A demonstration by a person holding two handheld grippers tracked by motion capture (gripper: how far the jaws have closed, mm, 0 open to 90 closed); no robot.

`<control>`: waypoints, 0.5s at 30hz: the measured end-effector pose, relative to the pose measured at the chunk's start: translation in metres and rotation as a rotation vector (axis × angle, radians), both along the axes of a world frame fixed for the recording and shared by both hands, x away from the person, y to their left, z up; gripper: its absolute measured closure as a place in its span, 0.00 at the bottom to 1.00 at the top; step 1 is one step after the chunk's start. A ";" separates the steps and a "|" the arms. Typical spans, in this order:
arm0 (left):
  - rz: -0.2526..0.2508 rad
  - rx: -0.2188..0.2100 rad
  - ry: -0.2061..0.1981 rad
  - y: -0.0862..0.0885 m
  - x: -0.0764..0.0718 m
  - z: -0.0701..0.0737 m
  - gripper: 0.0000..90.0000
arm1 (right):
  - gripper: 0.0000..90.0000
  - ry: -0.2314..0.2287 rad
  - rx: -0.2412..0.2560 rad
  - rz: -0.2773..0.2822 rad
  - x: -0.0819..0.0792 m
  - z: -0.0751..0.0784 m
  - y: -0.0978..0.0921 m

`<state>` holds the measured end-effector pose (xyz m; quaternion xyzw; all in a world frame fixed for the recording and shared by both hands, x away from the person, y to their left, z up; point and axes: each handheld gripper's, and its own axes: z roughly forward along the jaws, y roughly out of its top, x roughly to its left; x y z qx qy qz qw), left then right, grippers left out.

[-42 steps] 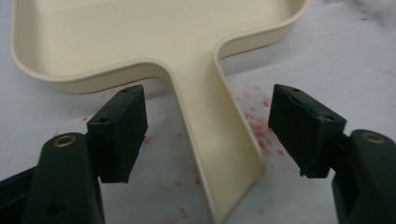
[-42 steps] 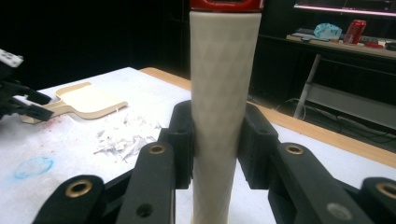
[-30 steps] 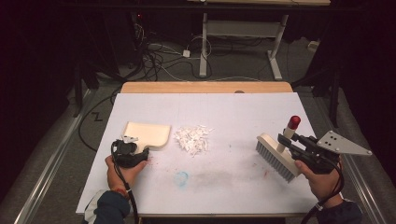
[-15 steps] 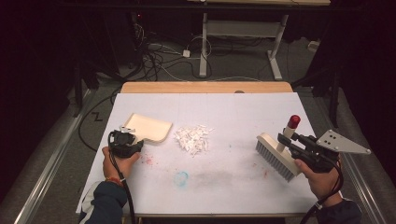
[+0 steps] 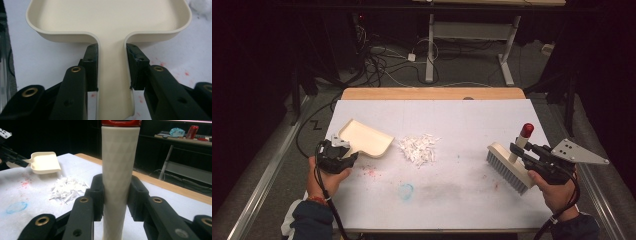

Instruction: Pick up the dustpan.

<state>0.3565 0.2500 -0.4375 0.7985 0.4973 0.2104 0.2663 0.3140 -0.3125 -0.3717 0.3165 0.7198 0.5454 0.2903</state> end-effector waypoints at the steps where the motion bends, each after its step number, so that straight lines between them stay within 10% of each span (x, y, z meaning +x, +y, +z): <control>1: -0.012 0.014 0.005 -0.001 -0.002 0.000 0.71 | 0.78 0.000 0.000 0.000 0.000 0.000 0.000; 15: -0.146 0.035 0.044 -0.009 -0.043 0.005 0.71 | 0.78 -0.010 0.014 0.000 0.000 0.003 -0.004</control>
